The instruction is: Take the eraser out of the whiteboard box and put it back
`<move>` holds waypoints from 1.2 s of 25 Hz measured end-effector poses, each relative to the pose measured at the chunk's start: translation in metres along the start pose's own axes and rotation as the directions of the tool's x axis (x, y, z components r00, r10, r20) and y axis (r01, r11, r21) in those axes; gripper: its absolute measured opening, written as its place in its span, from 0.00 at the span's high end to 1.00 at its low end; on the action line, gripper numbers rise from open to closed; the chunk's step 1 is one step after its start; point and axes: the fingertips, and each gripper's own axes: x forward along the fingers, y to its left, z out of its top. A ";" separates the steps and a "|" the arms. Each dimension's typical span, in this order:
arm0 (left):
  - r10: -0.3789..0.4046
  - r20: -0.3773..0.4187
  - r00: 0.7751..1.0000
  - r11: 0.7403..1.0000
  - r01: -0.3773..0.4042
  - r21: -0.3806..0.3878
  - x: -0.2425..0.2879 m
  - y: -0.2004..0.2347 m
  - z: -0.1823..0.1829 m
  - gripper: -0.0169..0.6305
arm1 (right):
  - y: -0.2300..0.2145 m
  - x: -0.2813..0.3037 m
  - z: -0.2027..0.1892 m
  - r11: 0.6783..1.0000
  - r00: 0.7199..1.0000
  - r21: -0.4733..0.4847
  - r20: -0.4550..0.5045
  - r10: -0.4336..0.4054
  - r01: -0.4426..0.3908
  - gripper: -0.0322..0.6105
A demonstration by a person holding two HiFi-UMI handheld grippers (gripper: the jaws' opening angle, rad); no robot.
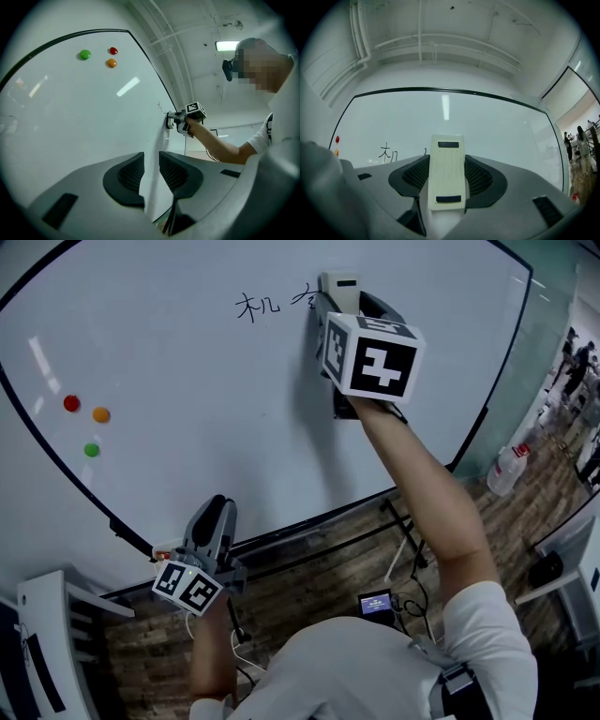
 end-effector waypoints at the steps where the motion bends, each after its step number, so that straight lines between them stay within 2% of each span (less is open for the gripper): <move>1: 0.000 0.000 1.000 1.000 0.000 -0.001 -0.001 0.001 0.000 0.83 | 0.008 0.000 0.000 1.000 1.000 -0.004 0.000 0.013 -0.013 0.56; 9: 0.011 0.010 1.000 1.000 -0.011 -0.002 -0.013 0.003 0.006 0.83 | 0.080 -0.007 0.005 0.988 0.992 -0.089 0.008 0.126 -0.125 0.56; 14: 0.034 0.014 0.999 0.999 -0.034 -0.002 -0.021 0.012 0.009 0.83 | 0.090 -0.005 0.005 0.987 0.990 -0.082 0.002 0.139 -0.138 0.56; 19: 0.037 0.020 0.999 0.999 -0.037 -0.002 -0.026 0.005 0.011 0.83 | 0.120 -0.010 0.008 0.974 0.978 -0.091 -0.018 0.206 -0.207 0.56; 25: 0.054 0.023 0.998 0.999 -0.054 -0.006 -0.033 0.007 0.009 0.83 | 0.134 -0.011 0.006 0.969 0.973 -0.091 -0.028 0.228 -0.230 0.56; 30: 0.053 0.018 0.998 0.999 -0.052 -0.010 -0.031 -0.002 0.004 0.83 | 0.150 -0.014 0.006 0.955 0.959 -0.094 -0.045 0.279 -0.282 0.56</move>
